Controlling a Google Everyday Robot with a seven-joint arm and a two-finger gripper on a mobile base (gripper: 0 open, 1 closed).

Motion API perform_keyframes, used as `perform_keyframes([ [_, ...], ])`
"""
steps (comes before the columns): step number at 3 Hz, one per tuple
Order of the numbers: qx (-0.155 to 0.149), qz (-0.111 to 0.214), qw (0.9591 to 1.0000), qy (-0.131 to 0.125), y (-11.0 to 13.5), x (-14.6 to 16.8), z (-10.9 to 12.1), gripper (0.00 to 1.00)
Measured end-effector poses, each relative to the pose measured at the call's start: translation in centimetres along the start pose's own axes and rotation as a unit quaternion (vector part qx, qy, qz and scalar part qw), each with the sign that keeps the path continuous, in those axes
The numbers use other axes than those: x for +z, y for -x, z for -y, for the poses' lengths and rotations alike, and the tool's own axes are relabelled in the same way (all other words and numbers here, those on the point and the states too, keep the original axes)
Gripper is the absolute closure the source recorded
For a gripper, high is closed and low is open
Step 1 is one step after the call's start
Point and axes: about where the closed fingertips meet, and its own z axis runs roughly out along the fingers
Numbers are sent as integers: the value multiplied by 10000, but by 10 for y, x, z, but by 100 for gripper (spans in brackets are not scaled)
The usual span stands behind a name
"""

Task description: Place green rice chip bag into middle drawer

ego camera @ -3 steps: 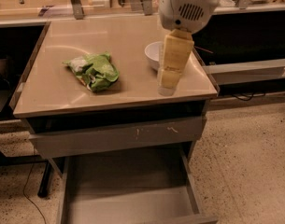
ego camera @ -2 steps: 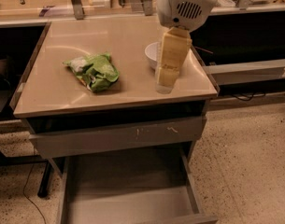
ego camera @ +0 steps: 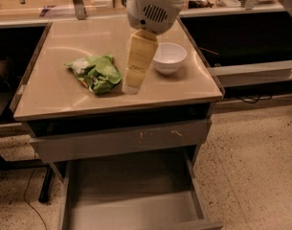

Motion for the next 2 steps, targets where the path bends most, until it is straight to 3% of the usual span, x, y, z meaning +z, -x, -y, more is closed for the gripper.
perform_keyframes([
  [1, -3, 160, 9997, 192, 41, 25, 10, 0],
  [2, -3, 160, 9997, 192, 41, 25, 10, 0],
])
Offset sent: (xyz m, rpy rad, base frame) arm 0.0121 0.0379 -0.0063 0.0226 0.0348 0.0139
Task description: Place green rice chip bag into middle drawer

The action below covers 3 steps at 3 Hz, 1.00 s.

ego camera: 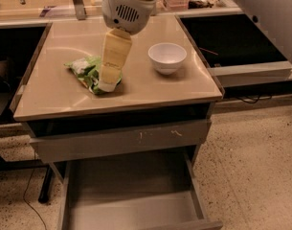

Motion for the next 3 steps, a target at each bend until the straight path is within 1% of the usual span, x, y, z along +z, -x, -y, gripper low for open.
perform_keyframes([
  [1, 121, 321, 9991, 232, 17, 30, 4, 0],
  [2, 495, 462, 9970, 377, 31, 64, 32, 0],
  [3, 842, 442, 9949, 322, 40, 80, 64, 0],
])
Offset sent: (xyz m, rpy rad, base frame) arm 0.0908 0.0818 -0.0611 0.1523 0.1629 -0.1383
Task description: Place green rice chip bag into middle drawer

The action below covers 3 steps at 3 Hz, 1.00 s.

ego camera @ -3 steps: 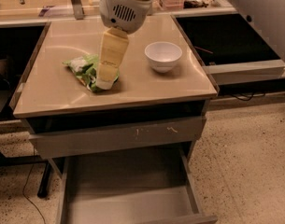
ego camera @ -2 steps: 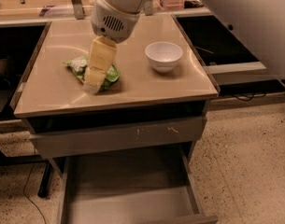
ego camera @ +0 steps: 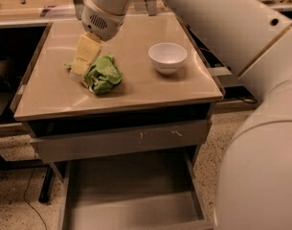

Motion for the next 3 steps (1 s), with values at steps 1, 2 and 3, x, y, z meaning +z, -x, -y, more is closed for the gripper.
perform_keyframes([
  [1, 28, 36, 10000, -20, 3, 0, 4, 0],
  [2, 95, 185, 9998, -5, 6, 7, 6, 0],
  [3, 141, 287, 9995, 8, 8, 13, 8, 0],
])
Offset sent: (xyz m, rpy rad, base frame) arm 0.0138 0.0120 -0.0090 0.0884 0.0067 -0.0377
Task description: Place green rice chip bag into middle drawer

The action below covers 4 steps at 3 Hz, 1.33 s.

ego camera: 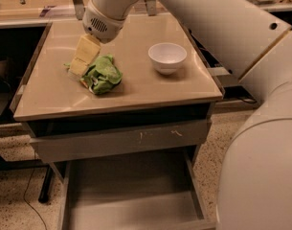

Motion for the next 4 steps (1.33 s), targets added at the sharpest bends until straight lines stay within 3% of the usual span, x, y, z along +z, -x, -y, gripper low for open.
perform_keyframes([
  [2, 386, 50, 9991, -152, 7, 18, 36, 0],
  [4, 831, -274, 9957, -313, -5, 39, 65, 0],
])
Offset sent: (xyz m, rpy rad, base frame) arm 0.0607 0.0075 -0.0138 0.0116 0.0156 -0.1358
